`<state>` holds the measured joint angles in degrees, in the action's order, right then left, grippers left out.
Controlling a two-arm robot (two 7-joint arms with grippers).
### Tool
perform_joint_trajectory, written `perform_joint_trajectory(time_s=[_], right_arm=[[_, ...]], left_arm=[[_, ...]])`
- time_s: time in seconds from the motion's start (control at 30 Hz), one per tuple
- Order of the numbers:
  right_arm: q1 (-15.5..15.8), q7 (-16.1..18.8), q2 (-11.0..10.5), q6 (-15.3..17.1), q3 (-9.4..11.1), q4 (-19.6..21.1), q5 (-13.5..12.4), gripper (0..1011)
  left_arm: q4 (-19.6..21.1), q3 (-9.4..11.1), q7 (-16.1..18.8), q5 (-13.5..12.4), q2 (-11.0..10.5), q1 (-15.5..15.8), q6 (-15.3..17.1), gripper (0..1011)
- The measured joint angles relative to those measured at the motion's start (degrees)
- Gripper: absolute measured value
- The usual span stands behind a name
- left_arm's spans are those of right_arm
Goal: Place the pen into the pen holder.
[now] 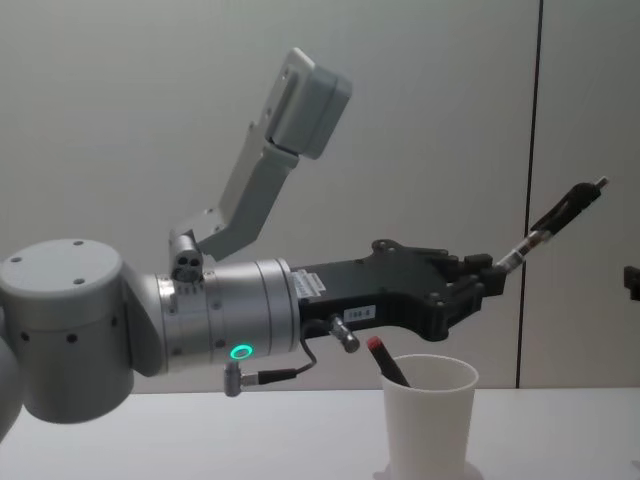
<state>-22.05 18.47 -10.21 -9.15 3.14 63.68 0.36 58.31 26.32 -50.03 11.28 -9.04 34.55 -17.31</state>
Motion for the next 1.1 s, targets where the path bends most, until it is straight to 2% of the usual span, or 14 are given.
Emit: perform_joint_trajectory(time_s=[0.67,0.9,1.1], right_arm=[[0.1,0.2,0.0,0.0,0.0,0.2,-0.4,1002],[0.5,1.2,-0.1,-0.1,0.2,0.8,-1.9,1001],[1.2,3.1,-0.4,0.2,0.7,1.7,-4.2,1001]], left_arm=[[-1.3,0.8,-0.2,0.6,0.8,0.6,-0.8,136],[-1.4,0.8,-0.3,0.7,0.9,0.7,-0.9,136],[-1.5,0.9,-0.3,0.7,0.9,0.7,-1.0,136]])
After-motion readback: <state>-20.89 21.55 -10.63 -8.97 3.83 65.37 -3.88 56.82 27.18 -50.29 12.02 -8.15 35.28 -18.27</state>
